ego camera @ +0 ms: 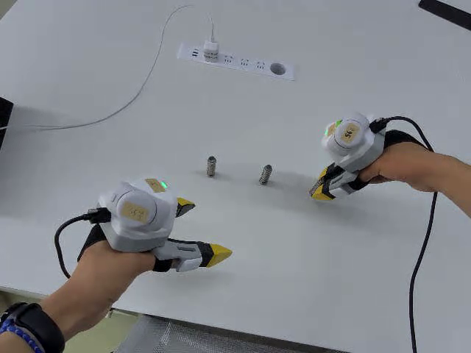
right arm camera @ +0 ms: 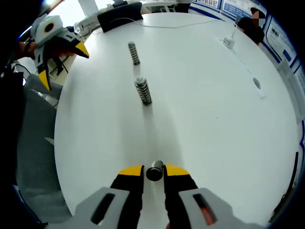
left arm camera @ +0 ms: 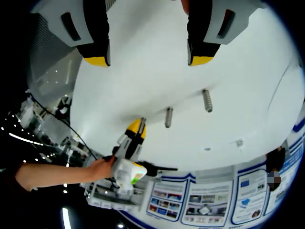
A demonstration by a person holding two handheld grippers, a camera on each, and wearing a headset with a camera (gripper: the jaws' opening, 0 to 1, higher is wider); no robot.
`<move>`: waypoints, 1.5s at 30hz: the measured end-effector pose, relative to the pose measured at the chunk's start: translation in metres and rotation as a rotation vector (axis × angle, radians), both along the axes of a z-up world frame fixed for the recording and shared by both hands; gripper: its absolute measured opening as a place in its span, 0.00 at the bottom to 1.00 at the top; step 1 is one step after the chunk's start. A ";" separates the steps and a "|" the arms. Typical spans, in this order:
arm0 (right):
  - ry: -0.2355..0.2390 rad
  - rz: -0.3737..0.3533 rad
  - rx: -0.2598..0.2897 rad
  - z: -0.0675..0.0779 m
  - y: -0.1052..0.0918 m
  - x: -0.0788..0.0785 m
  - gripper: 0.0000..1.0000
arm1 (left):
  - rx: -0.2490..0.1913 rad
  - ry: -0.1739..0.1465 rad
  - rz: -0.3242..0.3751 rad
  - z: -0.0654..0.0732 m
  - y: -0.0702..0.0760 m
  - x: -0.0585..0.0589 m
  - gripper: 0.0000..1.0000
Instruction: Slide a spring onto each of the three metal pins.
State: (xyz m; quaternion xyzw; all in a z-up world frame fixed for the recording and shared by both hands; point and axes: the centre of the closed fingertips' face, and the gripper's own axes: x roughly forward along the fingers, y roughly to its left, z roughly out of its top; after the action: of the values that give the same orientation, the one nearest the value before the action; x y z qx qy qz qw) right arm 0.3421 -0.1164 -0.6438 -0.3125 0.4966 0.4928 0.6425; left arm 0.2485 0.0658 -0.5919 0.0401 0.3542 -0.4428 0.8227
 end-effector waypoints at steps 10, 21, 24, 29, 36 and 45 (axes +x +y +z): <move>-0.011 -0.008 0.002 0.006 -0.001 0.002 0.25 | -0.001 -0.002 -0.004 0.001 -0.001 0.001 0.67; -0.024 -0.029 0.010 0.018 -0.007 0.000 0.29 | -0.009 -0.011 -0.009 0.006 -0.003 0.001 0.67; -0.025 -0.042 0.017 0.021 -0.009 -0.002 0.29 | -0.008 -0.013 -0.013 0.007 -0.004 0.000 0.67; -0.032 -0.066 0.024 0.024 -0.014 -0.004 0.30 | -0.011 -0.014 -0.015 0.009 -0.004 0.000 0.67; -0.036 -0.138 0.071 0.031 -0.019 -0.007 0.31 | -0.009 -0.016 -0.028 0.009 -0.006 -0.004 0.68; -0.060 -0.290 0.190 0.044 -0.024 -0.006 0.32 | -0.021 -0.016 -0.021 0.013 -0.005 -0.003 0.68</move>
State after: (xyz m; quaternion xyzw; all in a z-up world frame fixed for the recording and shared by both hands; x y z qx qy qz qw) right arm 0.3359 -0.1401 -0.6002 -0.1902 0.4682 0.4301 0.7481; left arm 0.2454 0.0607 -0.5788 0.0389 0.3426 -0.4546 0.8213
